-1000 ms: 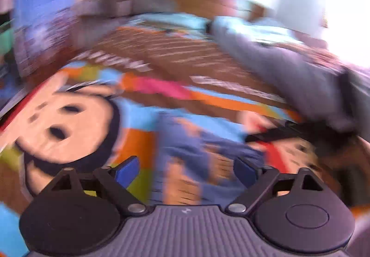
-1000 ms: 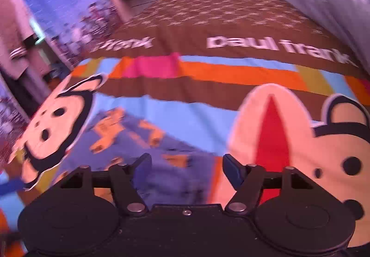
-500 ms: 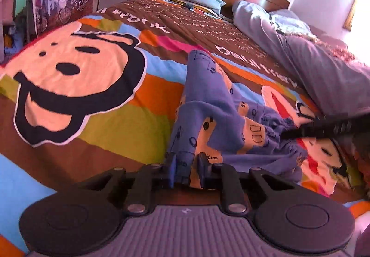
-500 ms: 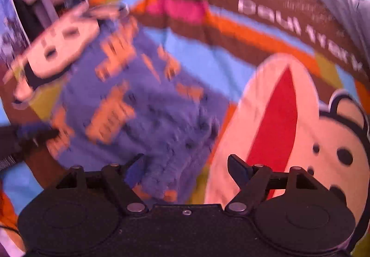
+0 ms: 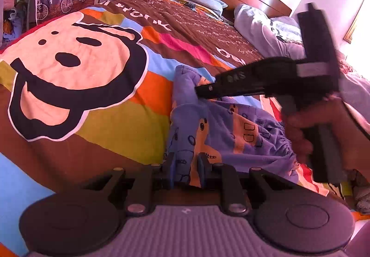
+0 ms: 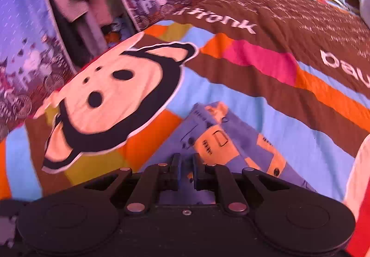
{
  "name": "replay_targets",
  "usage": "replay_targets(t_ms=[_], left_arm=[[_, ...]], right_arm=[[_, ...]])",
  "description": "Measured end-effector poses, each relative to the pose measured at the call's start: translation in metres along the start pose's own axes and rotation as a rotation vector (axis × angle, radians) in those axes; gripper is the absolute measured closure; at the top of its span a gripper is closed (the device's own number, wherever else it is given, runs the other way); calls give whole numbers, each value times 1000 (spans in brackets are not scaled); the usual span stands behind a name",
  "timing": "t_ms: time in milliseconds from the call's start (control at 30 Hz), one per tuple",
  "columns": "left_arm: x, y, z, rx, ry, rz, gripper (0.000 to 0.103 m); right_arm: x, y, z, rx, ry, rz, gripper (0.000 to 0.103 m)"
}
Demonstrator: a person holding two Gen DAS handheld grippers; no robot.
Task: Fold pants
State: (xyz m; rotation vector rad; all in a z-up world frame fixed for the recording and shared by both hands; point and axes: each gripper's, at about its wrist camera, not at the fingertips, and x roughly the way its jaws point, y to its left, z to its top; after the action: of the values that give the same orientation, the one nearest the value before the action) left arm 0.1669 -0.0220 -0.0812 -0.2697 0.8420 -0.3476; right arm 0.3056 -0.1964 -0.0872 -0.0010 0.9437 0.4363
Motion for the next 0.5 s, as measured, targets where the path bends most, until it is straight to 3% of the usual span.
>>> replay_targets(t_ms=[33,100,200,300,400,500], left_arm=[[0,-1,0,8,-2,5,81],[-1,-5,-1,29,-1,17,80],[-2,-5,-2,25,6,16,76],[-3,0,-2,-9,7,3,75],[-2,2,-2,-19,9,2,74],[-3,1,-3,-20,6,6,74]], right_arm=[[5,-5,1,30,-7,-6,103],[16,-17,0,63,-17,-76,103],[16,-31,-2,199,-58,-22,103],[-11,-23,1,169,-110,5,83],[-33,-8,3,145,-133,88,70],[-26,9,5,134,-21,76,39]])
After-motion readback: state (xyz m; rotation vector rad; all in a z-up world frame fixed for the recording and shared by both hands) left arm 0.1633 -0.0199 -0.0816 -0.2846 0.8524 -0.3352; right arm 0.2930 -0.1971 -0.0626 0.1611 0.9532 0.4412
